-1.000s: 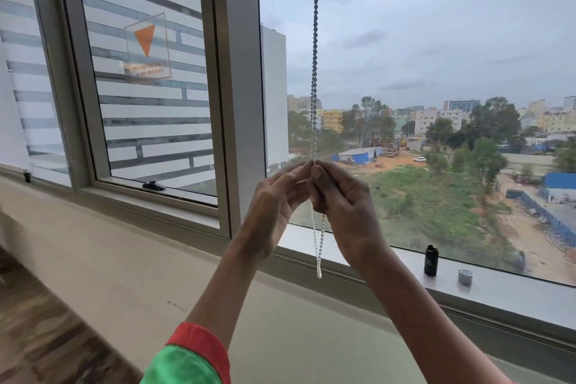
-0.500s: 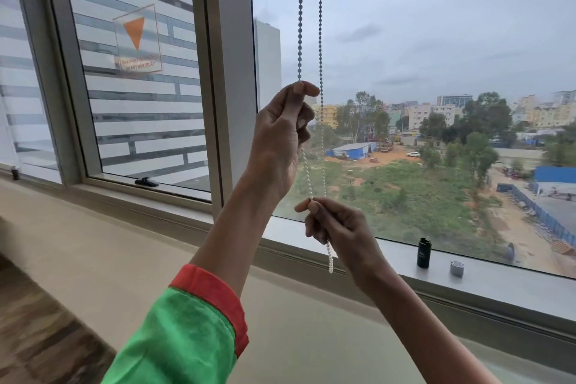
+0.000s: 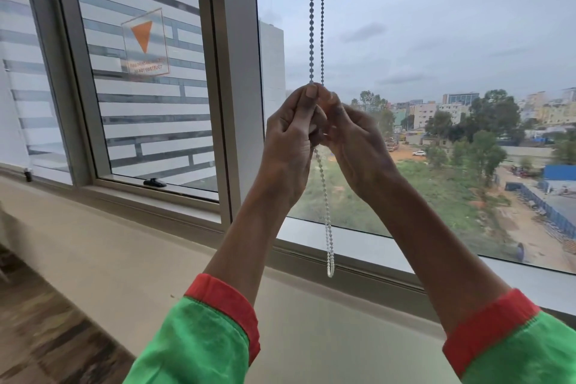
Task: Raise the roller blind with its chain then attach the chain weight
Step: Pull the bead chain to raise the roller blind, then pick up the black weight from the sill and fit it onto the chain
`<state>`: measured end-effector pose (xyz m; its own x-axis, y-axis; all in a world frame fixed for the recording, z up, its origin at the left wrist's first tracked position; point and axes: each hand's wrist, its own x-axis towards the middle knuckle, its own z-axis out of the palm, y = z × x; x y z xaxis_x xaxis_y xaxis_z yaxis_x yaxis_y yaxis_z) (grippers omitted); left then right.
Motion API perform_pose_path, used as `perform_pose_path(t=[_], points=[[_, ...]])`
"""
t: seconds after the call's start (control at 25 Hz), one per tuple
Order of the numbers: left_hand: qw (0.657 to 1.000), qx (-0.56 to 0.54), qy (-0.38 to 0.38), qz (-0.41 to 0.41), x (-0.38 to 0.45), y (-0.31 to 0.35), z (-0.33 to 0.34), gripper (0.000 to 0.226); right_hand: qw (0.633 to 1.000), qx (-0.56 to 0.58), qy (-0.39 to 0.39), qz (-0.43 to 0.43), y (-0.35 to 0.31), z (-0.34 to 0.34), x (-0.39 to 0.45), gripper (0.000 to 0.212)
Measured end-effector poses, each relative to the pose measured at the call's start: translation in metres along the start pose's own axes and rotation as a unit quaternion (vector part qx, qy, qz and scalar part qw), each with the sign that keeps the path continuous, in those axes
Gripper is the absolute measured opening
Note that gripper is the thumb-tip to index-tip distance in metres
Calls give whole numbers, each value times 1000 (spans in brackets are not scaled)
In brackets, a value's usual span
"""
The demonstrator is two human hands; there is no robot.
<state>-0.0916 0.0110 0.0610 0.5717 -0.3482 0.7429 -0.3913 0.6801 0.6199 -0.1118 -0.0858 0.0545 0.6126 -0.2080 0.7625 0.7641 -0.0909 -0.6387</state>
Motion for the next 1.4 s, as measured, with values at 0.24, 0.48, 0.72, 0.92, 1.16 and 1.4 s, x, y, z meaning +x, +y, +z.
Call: perform_pose_path(t=[0.24, 0.48, 0.72, 0.92, 1.16, 1.4], points=[[1000, 6, 25, -13, -4, 0, -2, 25, 1000, -6, 2, -8, -2, -1, 5, 25], [992, 100, 57, -49, -19, -33, -16, 28, 995, -78, 57, 39, 21, -49, -25, 17], [980, 153, 87, -89, -39, -80, -34, 30, 948, -241, 169, 118, 76, -127, -77, 18], [966, 192, 124, -120, -56, -121, -45, 29, 823, -509, 211, 142, 120, -194, -122, 22], [948, 220, 185, -139, -72, -154, -53, 32, 781, -566, 223, 140, 141, -231, -135, 44], [941, 222, 203, -158, -86, -175, -62, 32, 790, -517, 248, 216, 154, -236, -134, 55]])
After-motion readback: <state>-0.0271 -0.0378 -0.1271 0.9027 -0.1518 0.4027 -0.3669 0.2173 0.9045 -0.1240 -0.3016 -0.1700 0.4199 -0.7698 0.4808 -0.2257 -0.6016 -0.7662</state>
